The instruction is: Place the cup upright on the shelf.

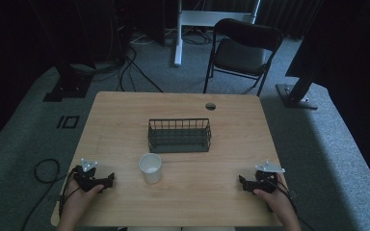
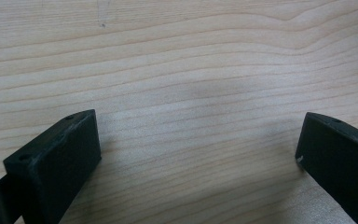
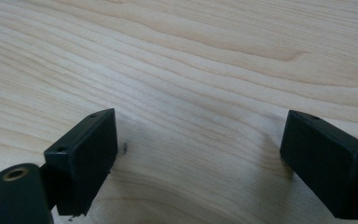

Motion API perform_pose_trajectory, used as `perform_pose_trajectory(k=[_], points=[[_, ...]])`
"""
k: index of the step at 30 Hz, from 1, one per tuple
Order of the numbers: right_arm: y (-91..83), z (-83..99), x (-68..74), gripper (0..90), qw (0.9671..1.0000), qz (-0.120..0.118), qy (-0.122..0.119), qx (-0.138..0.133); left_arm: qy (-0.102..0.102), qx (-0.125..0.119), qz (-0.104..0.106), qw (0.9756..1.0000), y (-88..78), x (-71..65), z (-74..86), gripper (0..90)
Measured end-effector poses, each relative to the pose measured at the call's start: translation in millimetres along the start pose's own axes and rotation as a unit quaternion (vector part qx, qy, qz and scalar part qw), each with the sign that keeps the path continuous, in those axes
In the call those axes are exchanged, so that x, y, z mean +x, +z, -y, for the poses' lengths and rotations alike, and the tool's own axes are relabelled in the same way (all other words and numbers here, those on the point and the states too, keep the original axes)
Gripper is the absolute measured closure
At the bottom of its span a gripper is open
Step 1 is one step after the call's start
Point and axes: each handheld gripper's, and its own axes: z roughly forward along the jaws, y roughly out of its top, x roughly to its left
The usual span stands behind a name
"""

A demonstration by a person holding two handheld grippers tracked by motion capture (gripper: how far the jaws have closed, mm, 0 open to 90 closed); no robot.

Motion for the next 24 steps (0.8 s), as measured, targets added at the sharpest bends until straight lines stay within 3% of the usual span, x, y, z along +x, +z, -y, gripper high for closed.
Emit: perform_pose_trajectory(k=[9, 24], points=[[-0.2, -1.0, 2.1, 12.6, 0.9997, -0.013, -0.020, -0.002, 0.000, 0.000, 0.000, 1.0000, 0.0, 0.0, 0.0, 0.2], [0.6, -13.4, 15.3, 12.6, 0.9989, -0.032, -0.031, -0.010, 0.000, 0.000, 0.000, 1.0000, 0.0, 0.0, 0.0, 0.2]])
